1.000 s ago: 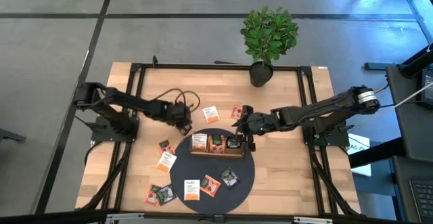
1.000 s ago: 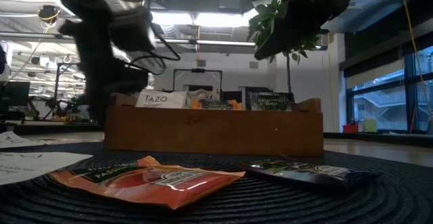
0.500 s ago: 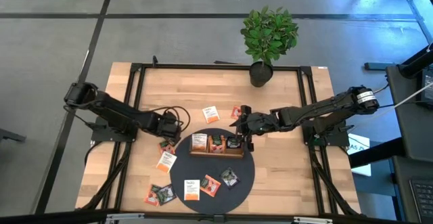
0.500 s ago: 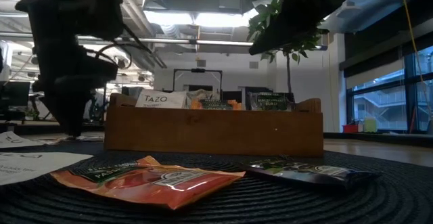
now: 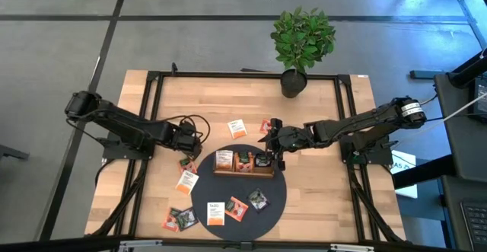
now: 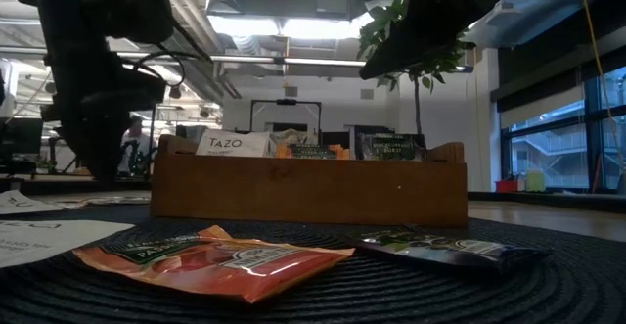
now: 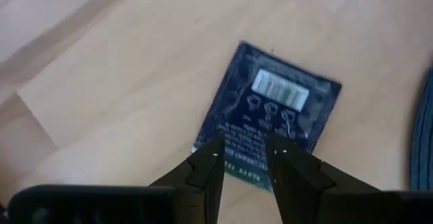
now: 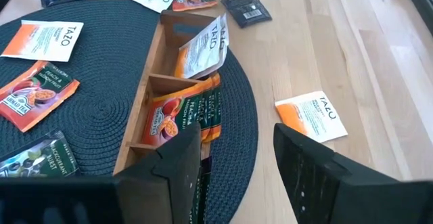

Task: Pick & Place Tea
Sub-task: Put the black white tea bag into the right section of the wooden organizer

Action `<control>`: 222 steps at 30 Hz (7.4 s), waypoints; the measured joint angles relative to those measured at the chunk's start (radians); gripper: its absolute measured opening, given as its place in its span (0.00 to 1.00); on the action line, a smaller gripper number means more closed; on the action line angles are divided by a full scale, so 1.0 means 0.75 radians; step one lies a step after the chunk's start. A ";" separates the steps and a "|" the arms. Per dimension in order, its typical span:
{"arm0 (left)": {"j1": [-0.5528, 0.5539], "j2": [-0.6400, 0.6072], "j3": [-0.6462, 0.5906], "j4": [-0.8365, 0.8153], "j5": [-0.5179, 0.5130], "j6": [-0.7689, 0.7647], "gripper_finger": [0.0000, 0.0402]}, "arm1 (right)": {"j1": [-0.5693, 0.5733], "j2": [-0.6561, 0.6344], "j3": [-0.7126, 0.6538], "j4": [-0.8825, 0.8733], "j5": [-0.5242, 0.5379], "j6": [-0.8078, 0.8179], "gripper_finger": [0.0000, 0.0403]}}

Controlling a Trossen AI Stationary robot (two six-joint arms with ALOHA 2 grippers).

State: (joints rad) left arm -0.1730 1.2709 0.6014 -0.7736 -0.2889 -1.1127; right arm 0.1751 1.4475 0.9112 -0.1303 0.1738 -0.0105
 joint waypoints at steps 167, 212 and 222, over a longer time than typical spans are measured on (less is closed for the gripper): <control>-0.205 -0.014 0.189 1.762 0.271 2.562 0.10 | -0.027 0.384 0.134 1.139 -0.828 0.008 0.01; 0.117 -0.020 0.243 1.076 0.229 0.988 0.32 | -0.093 0.239 0.134 0.231 -0.164 0.118 0.01; 0.117 -0.019 0.243 1.081 0.328 1.166 0.32 | -0.094 0.239 0.134 0.235 -0.166 0.129 0.01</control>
State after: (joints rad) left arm -0.0853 1.2564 0.7834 0.0372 -0.0429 -0.2385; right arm 0.1047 1.6264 1.0115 0.0461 0.0494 0.0862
